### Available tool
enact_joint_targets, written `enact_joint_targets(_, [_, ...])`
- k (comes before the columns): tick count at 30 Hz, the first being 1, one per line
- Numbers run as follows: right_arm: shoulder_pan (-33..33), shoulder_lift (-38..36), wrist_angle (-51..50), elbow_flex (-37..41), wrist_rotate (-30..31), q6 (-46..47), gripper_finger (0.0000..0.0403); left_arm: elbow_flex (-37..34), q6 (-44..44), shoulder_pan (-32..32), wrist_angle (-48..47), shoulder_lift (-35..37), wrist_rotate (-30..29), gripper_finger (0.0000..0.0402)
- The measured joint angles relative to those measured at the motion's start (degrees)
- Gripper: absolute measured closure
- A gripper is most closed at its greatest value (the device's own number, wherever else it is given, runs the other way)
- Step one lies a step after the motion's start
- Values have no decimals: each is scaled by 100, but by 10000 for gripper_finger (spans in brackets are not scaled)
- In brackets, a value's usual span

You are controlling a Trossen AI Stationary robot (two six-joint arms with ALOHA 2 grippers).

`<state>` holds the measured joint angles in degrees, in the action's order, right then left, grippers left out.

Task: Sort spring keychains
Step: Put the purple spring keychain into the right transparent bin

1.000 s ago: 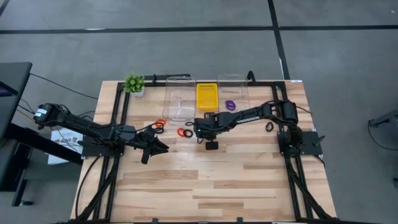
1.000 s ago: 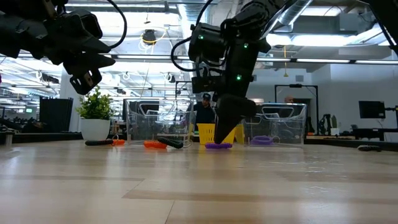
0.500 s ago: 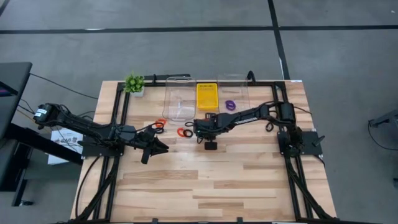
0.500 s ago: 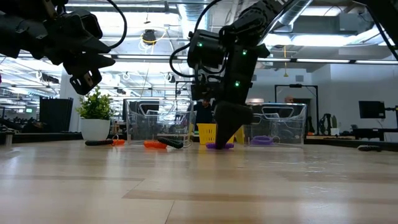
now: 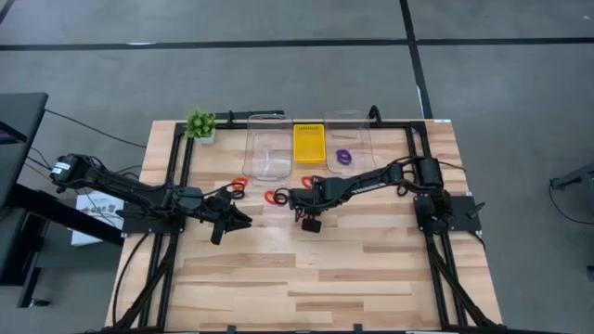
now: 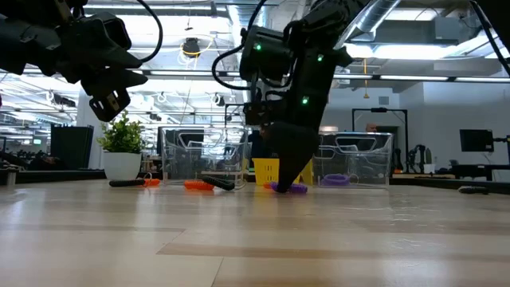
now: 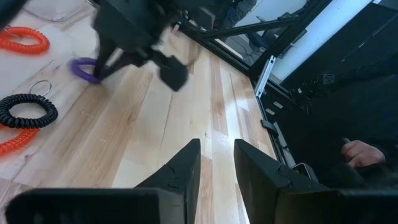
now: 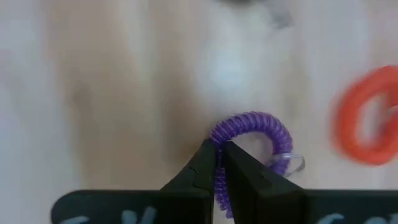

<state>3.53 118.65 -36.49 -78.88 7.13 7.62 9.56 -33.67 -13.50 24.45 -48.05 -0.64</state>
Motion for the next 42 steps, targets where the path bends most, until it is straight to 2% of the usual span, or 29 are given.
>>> enact_joint_targets(6, [212,-165,-155,-197,-466,-154,396,0,0,1,2,0,26,307])
enact_joint_targets(14, [233,-783,-103,-339,-291,-205,400,0,-3,-1,4,0,28,307])
enact_joint_targets(23, [205,-1998,-80,-349,670,-202,399,0,-3,1,4,0,26,307])
enact_joint_targets(33, [198,-3500,-74,-356,2353,-203,398,0,-3,0,4,0,26,307])
enact_joint_targets(42, [76,-3986,-571,-356,2619,-184,398,0,-5,-1,4,0,-27,307])
